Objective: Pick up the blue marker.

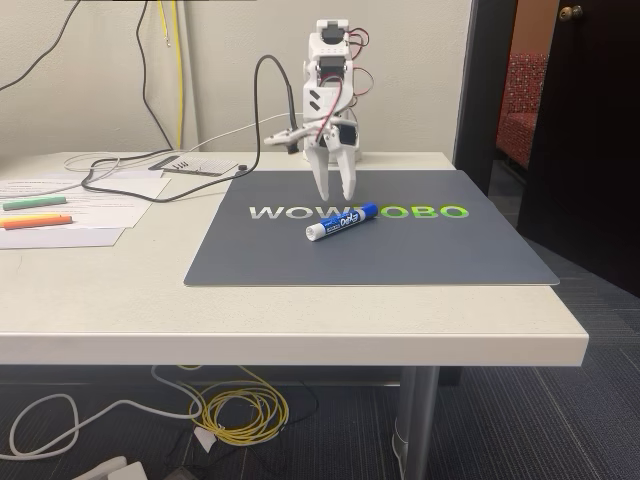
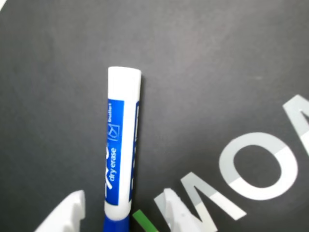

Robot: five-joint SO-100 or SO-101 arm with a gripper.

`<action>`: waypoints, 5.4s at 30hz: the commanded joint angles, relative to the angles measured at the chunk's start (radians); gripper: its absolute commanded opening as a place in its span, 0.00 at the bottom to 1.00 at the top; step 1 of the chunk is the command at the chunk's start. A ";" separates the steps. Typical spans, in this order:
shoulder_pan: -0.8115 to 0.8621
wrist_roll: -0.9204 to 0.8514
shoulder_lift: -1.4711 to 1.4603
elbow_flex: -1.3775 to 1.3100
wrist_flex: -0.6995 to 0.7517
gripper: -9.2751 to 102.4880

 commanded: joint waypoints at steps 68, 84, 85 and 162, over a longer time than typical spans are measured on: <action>-0.005 -0.187 -0.380 -0.551 0.184 0.15; -0.021 -0.117 -0.302 -0.551 0.210 0.12; -0.026 -0.104 -0.287 -0.551 0.215 0.12; 0.101 0.729 1.651 0.785 0.000 0.10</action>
